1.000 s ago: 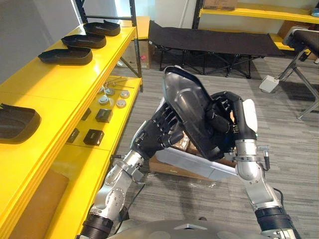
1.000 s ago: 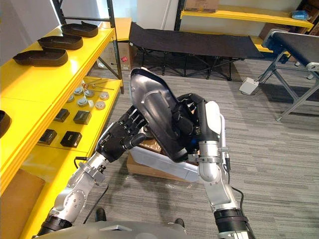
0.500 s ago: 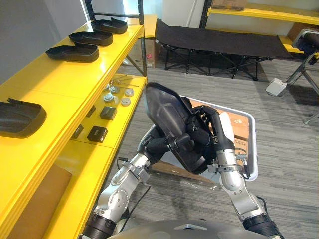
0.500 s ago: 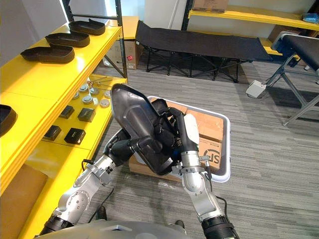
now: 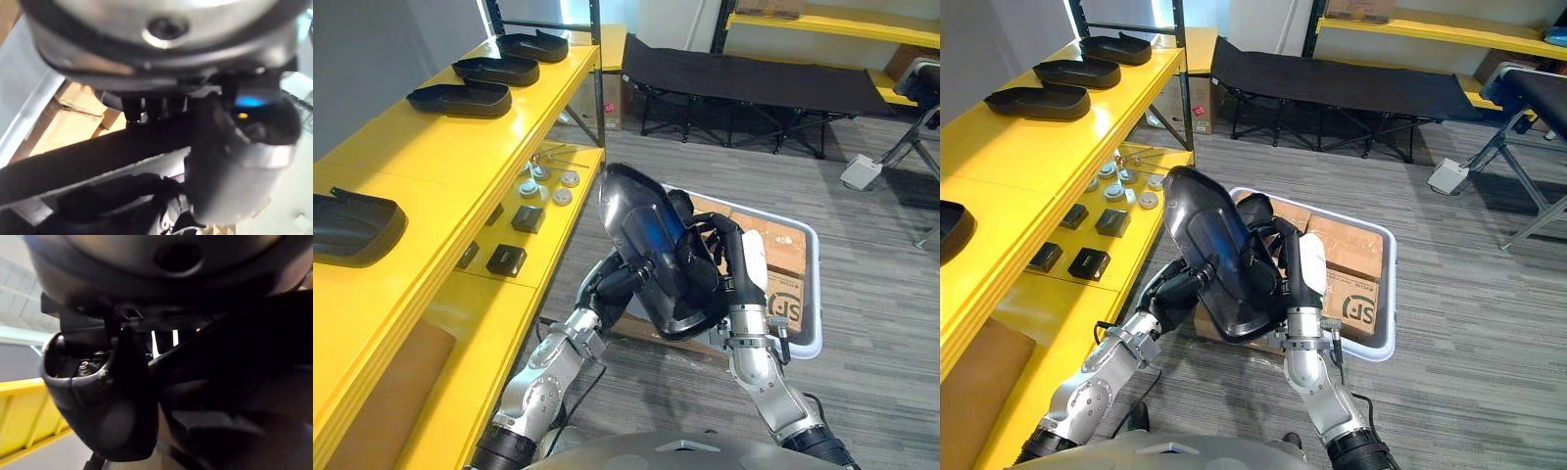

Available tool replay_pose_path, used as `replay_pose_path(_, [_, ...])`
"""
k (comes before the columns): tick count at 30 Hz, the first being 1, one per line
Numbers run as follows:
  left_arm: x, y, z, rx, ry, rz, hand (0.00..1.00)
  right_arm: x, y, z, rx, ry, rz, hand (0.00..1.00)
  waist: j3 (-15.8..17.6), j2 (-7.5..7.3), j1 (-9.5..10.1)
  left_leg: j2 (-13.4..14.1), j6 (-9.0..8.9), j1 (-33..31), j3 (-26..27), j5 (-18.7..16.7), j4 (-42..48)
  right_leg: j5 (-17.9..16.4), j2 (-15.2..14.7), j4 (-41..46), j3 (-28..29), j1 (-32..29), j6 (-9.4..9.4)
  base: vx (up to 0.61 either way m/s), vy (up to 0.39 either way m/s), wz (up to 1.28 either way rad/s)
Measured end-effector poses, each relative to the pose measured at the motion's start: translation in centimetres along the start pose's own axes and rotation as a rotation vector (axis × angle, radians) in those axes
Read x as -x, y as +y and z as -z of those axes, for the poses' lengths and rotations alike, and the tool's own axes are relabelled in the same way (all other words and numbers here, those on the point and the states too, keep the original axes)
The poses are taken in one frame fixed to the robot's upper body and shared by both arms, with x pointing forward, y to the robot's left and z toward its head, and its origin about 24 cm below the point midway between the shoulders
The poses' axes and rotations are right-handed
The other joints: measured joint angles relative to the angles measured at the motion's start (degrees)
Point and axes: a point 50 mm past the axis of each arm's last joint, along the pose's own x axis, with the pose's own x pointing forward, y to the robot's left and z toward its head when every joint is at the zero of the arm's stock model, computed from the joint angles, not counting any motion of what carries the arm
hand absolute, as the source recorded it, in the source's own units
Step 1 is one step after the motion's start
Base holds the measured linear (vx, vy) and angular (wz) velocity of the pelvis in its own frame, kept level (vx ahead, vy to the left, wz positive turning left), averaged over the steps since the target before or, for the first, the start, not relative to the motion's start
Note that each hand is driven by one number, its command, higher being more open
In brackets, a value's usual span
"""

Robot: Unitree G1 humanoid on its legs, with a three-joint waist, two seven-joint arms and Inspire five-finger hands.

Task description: Walk over and take three plastic housings, then place them on the shelf

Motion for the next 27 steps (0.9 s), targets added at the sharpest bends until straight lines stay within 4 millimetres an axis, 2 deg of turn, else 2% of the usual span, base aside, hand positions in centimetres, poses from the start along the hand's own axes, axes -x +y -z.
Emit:
replay_pose_path(3, [0.3, 0.4, 0.1, -0.037, 0.023, -0.010, 0.00, 0.2, 0.6, -0.4, -0.010, -0.008, -0.018, 0.00, 0.00, -0.04, 0.27, 0.00, 0.01, -0.01, 0.00, 0.01, 0.00, 0.00, 0.00, 0.00, 0.00, -0.01, 0.00, 0.00, 0.000, 0.00])
replay_pose_path(6, [0.3, 0.1, 0.3, -0.031, 0.029, 0.000, 0.00, 0.2, 0.3, -0.3, 0.010, 0.001, -0.022, 0.00, -0.11, -0.21, 0.73, -0.01, 0.02, -0.02, -0.06, 0.03, 0.00, 0.01, 0.00, 0.01, -0.01, 0.00, 0.00, 0.00, 0.000, 0.00])
replay_pose_path(13, [0.8, 0.8, 0.7, 0.070, 0.049, 0.009, 0.00, 0.5, 0.7, -0.9, 0.004, -0.019, -0.019, 0.00, -0.30, -0.42, 0.44, -0.01, 0.00, 0.00, -0.03, 0.09, 0.04, 0.09, 0.00, -0.05, 0.05, -0.01, 0.13, 0.00, 0.000, 0.00])
replay_pose_path(14, [0.8, 0.9, 0.8, 0.083, 0.054, 0.008, 0.00, 0.5, 0.8, -0.9, 0.006, -0.019, -0.025, 1.00, -0.34, -0.43, 0.44, -0.02, 0.00, 0.00, -0.02, 0.09, 0.05, 0.10, 0.00, -0.05, 0.06, -0.01, 0.13, 0.00, 0.000, 0.00])
replay_pose_path(19, [0.5, 1.6, 2.0, 0.220, 0.101, -0.005, 0.00, 0.7, 1.1, -0.9, 0.016, -0.024, -0.032, 1.00, -0.59, -0.67, 0.63, -0.12, -0.33, -0.12, -0.54, -0.20, 0.13, 0.70, 0.05, -1.66, -0.63, 1.13, 0.65, 0.00, -0.002, 0.05])
replay_pose_path(23, [0.5, 1.6, 2.6, 0.381, 0.105, -0.011, 0.00, 0.1, 0.9, -2.1, -0.021, -0.085, 0.022, 1.00, -1.13, -1.17, 0.44, -0.21, 0.00, -0.36, -0.57, 0.11, 0.19, 0.85, 0.07, -1.86, -0.83, 0.98, 0.57, 0.00, 0.000, 0.00])
replay_pose_path(27, [0.3, 1.0, 1.7, 0.391, 0.030, 0.014, 0.00, -0.4, 0.4, -3.1, -0.055, -0.126, 0.084, 1.00, -1.34, -1.43, 0.48, -0.21, -0.01, -0.18, -0.52, 0.39, 0.20, 0.82, 0.07, -1.63, -0.83, 0.98, 0.53, 0.00, 0.000, 0.00])
